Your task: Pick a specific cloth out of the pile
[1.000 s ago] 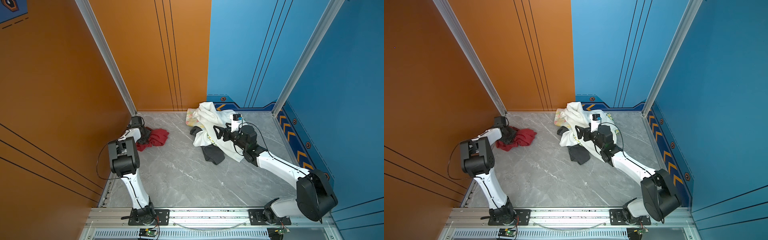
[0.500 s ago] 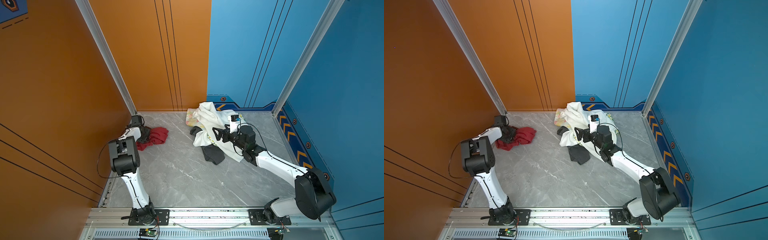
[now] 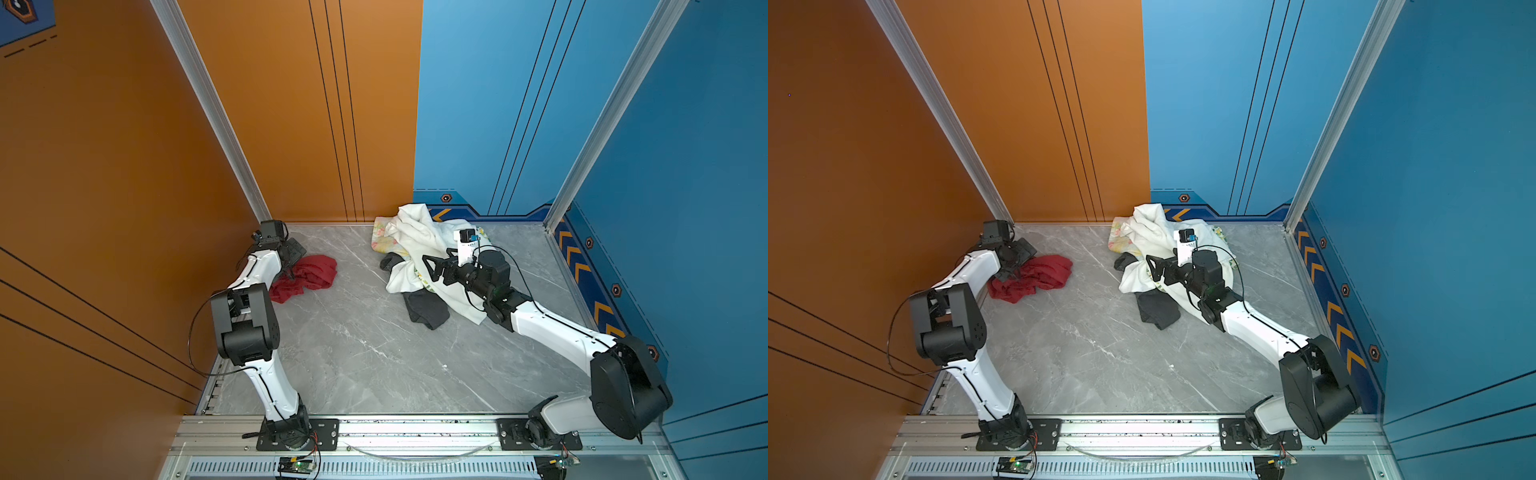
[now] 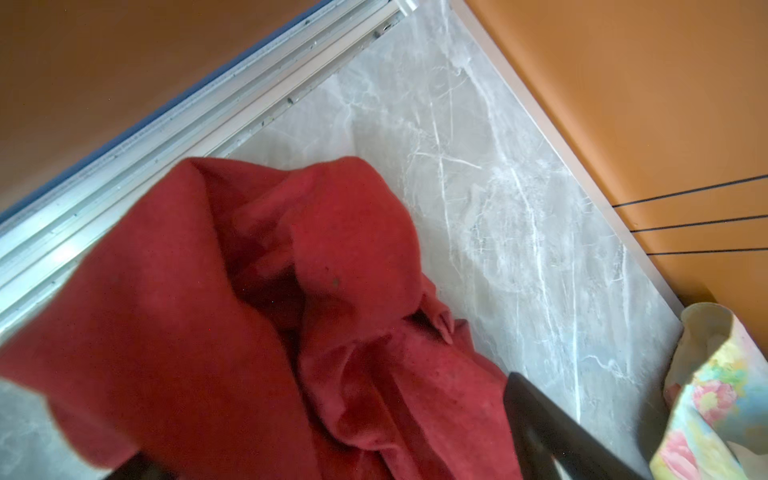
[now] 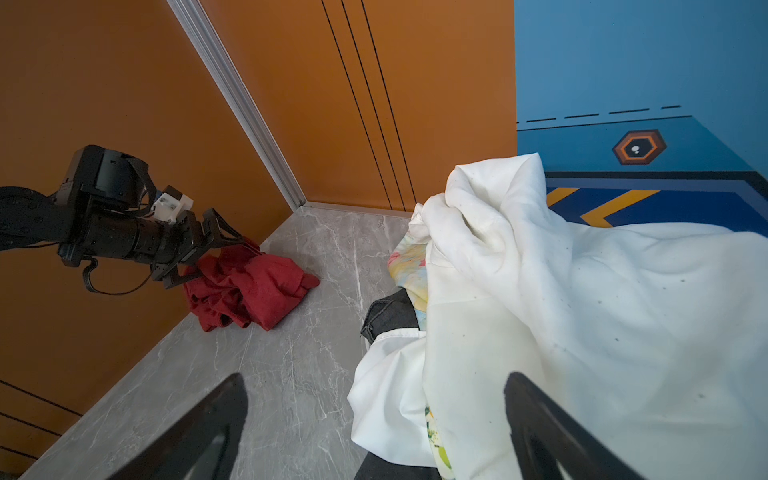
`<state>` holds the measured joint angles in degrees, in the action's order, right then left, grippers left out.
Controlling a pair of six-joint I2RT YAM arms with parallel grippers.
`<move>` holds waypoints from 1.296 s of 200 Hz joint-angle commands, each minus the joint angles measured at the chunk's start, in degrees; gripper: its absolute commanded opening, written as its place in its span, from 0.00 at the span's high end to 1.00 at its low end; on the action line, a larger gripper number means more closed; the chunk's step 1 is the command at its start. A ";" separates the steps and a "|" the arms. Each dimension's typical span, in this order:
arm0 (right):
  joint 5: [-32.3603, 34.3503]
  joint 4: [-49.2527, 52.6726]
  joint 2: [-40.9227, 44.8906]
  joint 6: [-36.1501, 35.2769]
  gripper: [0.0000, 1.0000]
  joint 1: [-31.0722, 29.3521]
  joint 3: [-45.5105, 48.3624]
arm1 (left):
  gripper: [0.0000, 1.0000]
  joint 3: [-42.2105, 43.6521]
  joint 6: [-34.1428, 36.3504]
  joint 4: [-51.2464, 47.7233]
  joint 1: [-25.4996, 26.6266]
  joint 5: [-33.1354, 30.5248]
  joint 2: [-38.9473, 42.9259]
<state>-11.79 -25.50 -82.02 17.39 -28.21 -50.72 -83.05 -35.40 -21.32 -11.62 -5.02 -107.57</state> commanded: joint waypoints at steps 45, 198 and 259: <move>1.98 4.44 4.74 -0.06 0.02 -0.35 -1.41 | 0.02 0.56 14.96 -1.62 4.18 0.96 8.38; 25.06 8.36 14.74 -12.05 0.00 9.17 8.67 | 0.02 41.11 24.06 35.79 8.45 8.74 34.85; 31.88 1.41 8.86 -18.32 0.00 9.98 13.71 | 0.02 51.10 28.35 44.88 9.54 2.28 35.68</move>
<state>14.92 -19.20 -71.72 3.22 -18.68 -38.94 -33.69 -10.70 18.17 -3.18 1.48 -71.70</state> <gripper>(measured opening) 0.997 0.981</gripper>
